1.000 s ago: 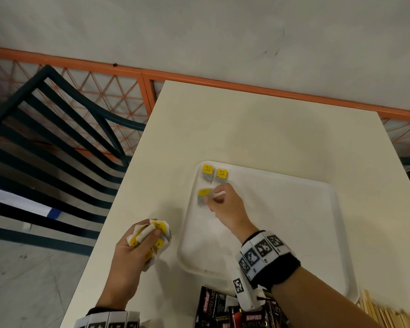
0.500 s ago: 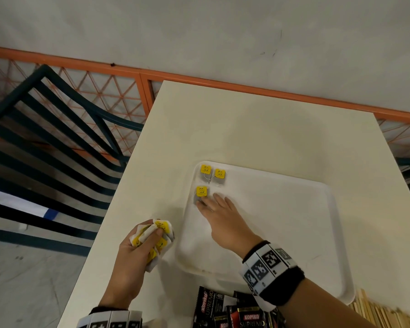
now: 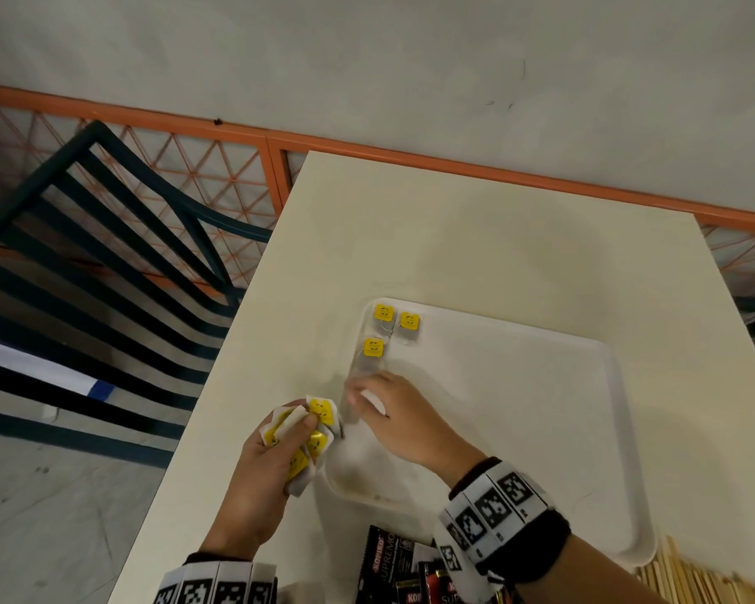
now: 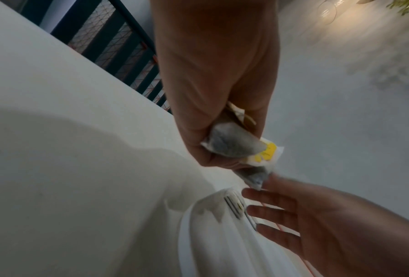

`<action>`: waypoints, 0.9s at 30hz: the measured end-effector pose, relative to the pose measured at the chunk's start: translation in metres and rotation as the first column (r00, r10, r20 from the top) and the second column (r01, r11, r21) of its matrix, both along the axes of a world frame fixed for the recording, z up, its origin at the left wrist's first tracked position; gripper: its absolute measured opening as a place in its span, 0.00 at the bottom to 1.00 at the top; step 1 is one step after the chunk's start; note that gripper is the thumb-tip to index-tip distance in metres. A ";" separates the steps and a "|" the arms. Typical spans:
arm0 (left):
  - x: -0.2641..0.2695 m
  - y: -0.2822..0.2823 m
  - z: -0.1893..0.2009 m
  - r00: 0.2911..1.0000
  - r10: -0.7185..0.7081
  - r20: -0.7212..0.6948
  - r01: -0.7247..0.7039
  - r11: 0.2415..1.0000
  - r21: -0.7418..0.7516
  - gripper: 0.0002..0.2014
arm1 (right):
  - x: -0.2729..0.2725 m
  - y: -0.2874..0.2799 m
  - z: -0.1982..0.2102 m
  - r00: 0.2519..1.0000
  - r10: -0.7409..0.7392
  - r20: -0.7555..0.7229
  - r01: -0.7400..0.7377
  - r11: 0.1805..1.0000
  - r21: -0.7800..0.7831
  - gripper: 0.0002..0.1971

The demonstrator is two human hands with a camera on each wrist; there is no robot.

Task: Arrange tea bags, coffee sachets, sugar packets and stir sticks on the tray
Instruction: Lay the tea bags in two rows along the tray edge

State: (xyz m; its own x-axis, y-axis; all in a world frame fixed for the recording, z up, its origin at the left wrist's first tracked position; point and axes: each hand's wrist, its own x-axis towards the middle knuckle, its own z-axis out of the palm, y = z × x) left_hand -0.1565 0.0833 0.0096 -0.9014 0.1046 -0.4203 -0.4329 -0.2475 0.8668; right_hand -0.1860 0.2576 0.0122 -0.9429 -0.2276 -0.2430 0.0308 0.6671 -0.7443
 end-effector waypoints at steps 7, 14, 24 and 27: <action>0.000 0.008 0.003 0.999 -0.034 -0.002 0.034 0.999 0.035 0.13 | 0.017 -0.007 0.007 0.968 -0.107 0.226 0.178 0.929 -0.324 0.09; 0.001 0.009 0.002 0.998 0.016 0.056 -0.013 0.998 -0.058 0.11 | 0.004 0.013 -0.010 0.816 -0.458 0.353 0.567 0.753 -0.333 0.03; -0.001 0.003 -0.005 0.995 -0.016 0.102 0.008 0.997 0.077 0.17 | -0.035 0.034 -0.033 0.671 -0.704 0.233 0.740 0.653 -0.161 0.21; 0.000 0.003 -0.006 0.995 -0.037 0.090 0.027 0.994 0.108 0.17 | -0.038 0.036 -0.031 0.711 -0.683 0.165 0.703 0.695 -0.151 0.24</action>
